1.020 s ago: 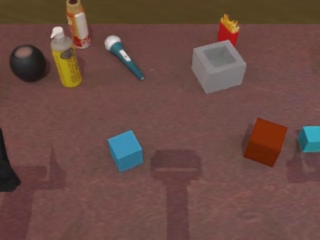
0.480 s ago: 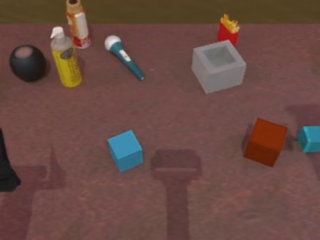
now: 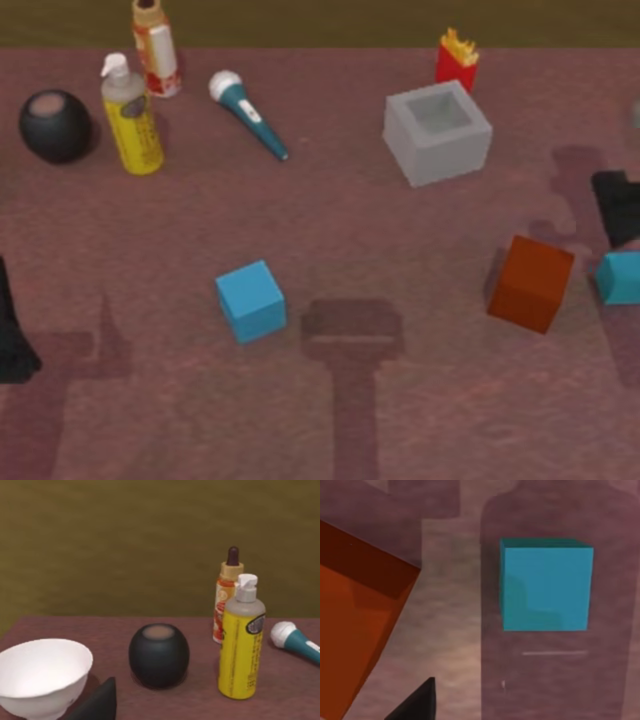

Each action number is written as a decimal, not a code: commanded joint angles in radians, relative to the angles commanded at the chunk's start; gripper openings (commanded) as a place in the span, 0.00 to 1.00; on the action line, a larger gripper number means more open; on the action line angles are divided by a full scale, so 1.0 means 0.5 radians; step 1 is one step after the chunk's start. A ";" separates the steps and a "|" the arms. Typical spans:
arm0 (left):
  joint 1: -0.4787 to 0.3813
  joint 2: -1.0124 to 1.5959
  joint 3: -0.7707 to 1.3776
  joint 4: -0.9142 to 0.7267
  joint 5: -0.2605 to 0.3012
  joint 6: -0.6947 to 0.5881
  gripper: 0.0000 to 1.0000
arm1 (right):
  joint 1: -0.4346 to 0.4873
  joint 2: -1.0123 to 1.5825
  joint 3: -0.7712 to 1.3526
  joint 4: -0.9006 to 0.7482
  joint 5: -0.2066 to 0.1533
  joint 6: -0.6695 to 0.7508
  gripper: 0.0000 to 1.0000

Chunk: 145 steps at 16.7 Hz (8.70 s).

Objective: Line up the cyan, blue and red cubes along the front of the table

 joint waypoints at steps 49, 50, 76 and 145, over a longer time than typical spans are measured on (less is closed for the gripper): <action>0.000 0.000 0.000 0.000 0.000 0.000 1.00 | 0.008 0.550 0.070 0.333 -0.001 0.021 0.00; 0.000 0.000 0.000 0.000 0.000 0.000 1.00 | 0.007 0.522 0.107 0.262 -0.001 0.024 0.00; 0.000 0.000 0.000 0.000 0.000 0.000 1.00 | 1.381 -0.095 -0.167 -0.093 0.040 1.444 0.00; -0.587 2.295 1.755 -1.231 0.006 0.642 1.00 | 0.842 -2.037 -1.144 0.963 0.045 0.631 1.00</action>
